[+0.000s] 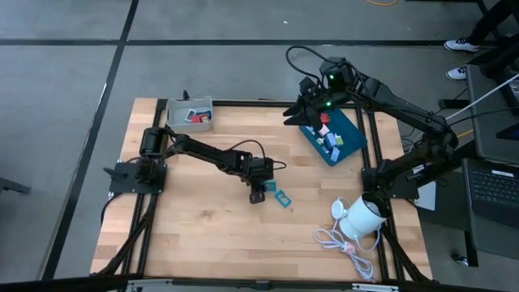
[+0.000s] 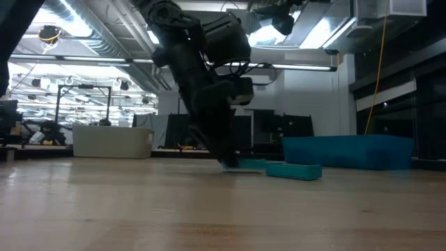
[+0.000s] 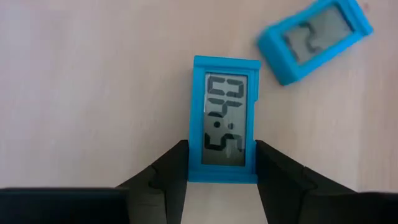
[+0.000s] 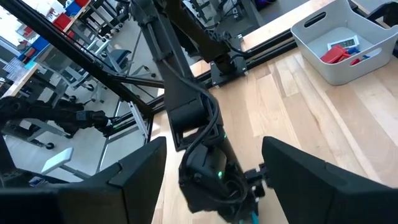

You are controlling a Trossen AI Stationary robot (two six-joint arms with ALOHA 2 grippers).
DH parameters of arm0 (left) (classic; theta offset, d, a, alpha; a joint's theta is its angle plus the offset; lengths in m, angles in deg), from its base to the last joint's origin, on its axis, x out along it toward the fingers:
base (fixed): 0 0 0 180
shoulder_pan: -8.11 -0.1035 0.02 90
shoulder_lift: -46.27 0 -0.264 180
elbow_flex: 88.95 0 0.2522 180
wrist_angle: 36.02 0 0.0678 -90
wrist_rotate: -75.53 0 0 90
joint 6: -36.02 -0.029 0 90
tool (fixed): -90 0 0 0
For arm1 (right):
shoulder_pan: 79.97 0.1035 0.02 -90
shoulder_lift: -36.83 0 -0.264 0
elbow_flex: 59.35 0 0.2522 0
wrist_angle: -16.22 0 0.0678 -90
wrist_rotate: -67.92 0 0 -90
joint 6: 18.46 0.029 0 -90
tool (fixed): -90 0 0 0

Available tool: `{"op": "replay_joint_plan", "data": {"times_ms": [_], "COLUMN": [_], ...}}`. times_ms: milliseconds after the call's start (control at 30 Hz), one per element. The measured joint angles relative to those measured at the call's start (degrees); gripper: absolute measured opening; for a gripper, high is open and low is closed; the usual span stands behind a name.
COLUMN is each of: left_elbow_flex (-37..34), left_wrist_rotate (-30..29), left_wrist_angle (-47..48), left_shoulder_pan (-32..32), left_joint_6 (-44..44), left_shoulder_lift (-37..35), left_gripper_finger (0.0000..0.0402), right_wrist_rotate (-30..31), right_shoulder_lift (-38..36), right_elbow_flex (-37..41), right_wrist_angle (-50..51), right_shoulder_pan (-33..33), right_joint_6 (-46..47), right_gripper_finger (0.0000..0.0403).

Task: Pick & Place Office items
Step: Put the top light blue digital timer into the gray bin

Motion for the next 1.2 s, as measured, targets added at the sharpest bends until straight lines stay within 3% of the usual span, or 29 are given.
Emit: {"op": "replay_joint_plan", "data": {"times_ms": [400, 600, 767, 1000, 1133, 1200], "left_elbow_flex": [0.3, 0.3, 0.3, -0.3, -8.7, -15.0], "left_wrist_rotate": [-8.7, -17.1, -20.6, -17.9, -5.4, -2.8], "left_wrist_angle": [1.5, 19.8, 30.8, 28.7, 13.5, 4.5], "left_shoulder_pan": [-10.4, -18.6, -27.6, -40.7, -48.6, -51.3], "left_joint_6": [-1.6, -5.2, -6.0, -11.5, -9.7, -6.5], "left_shoulder_lift": [-16.4, -24.2, -29.1, -34.7, -39.9, -43.4], "left_gripper_finger": [0.0149, 0.0149, 0.0149, 0.0149, 0.0149, 0.0149], "right_wrist_rotate": [0.0, 0.6, 1.5, 1.5, 1.5, 1.5], "right_shoulder_lift": [0.0, 0.0, 0.0, 0.0, 0.0, 0.0], "right_elbow_flex": [0.0, 0.0, 0.0, 0.0, 0.0, 0.0], "right_wrist_angle": [-0.6, -2.0, -2.6, -3.5, -3.5, -3.5], "right_shoulder_pan": [0.0, 0.0, 0.0, 0.0, 0.0, 0.0], "right_joint_6": [0.4, 0.6, 0.8, 1.5, 1.5, 2.0], "right_gripper_finger": [0.0271, 0.0271, 0.0271, 0.0271, 0.0271, 0.0271]}}
